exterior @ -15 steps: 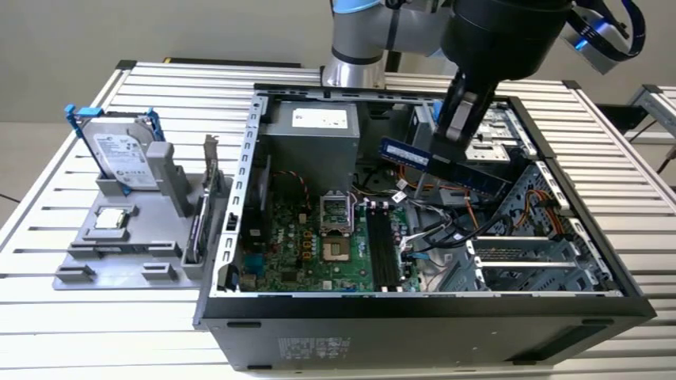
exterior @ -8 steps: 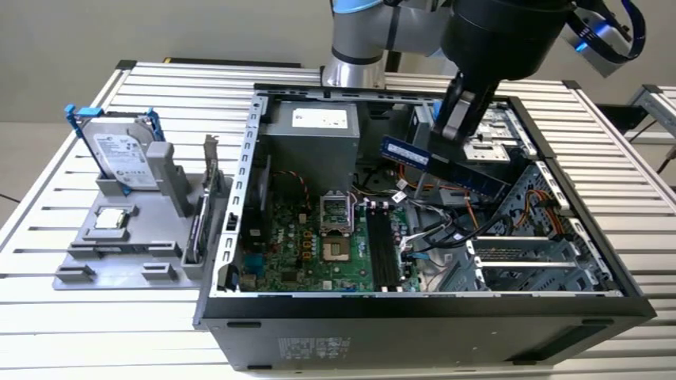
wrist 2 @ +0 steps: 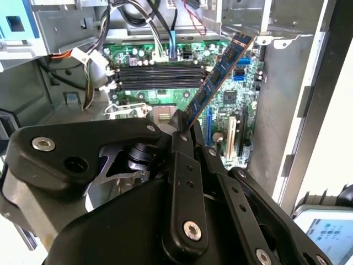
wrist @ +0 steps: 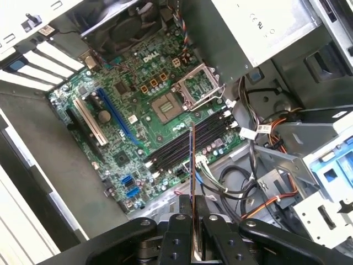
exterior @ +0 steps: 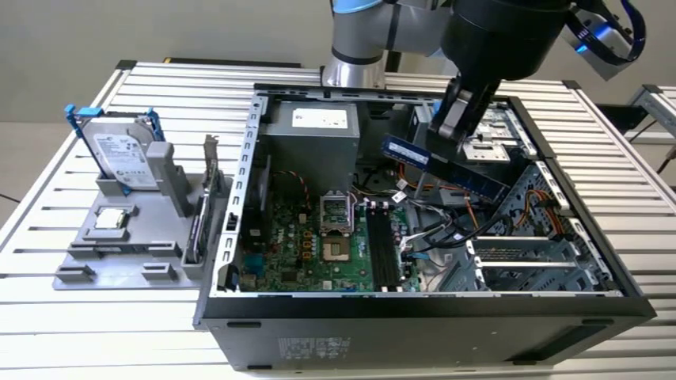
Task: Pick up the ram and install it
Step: 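Insert the ram into the slot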
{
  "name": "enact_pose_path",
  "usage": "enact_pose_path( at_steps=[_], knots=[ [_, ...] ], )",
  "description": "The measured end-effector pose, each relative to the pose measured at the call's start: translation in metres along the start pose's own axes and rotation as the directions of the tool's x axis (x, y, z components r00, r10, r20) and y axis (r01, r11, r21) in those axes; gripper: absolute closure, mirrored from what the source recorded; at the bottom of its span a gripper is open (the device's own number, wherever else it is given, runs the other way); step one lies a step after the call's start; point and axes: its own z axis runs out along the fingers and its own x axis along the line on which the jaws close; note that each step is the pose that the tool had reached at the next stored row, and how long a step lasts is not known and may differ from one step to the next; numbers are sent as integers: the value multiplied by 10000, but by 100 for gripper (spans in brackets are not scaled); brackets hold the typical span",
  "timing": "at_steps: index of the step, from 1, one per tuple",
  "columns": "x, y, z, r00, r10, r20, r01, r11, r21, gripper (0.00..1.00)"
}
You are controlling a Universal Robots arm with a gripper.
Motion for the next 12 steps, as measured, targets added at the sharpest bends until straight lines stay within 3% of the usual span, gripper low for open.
enact_pose_path(
  at_steps=[12],
  knots=[
    [0,0,0,9969,786,10,-786,9969,6,100]
  ],
)
